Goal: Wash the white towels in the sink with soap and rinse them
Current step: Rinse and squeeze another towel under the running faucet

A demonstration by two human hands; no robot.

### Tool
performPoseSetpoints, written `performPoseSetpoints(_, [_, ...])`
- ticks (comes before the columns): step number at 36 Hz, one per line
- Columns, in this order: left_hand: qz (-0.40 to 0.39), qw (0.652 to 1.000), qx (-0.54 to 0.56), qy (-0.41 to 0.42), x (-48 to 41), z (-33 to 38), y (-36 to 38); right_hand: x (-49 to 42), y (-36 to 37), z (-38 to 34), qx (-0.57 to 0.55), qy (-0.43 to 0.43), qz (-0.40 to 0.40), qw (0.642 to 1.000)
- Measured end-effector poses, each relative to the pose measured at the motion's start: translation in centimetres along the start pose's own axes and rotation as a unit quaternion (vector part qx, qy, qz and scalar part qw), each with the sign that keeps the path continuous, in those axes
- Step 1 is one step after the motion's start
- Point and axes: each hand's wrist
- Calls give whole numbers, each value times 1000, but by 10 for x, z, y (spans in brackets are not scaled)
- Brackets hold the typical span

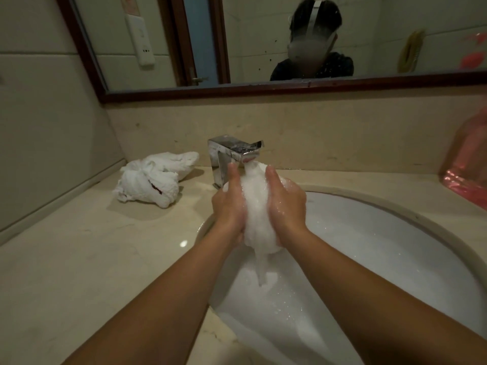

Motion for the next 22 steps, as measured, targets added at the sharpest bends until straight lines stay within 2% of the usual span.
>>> performPoseSetpoints(7, [45, 998, -10, 39, 0, 3, 1, -1, -4, -3, -2, -25, 38, 999])
performPoseSetpoints(13, [78, 996, -20, 50, -2, 5, 0, -2, -3, -5, 14, 4, 32, 999])
performPoseSetpoints(18, [64, 996, 45, 37, -3, 8, -2, -4, -10, -8, -53, 4, -21, 998])
performPoseSetpoints(22, [60, 991, 112, 32, -2, 9, -5, -11, -14, 2, -136, 62, 12, 989])
Point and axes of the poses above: each hand's wrist, its own x-axis away from the middle knuckle, its own y-axis out of the palm, z = x × y, and after that the axes turned 6 degrees about -z, right-handed
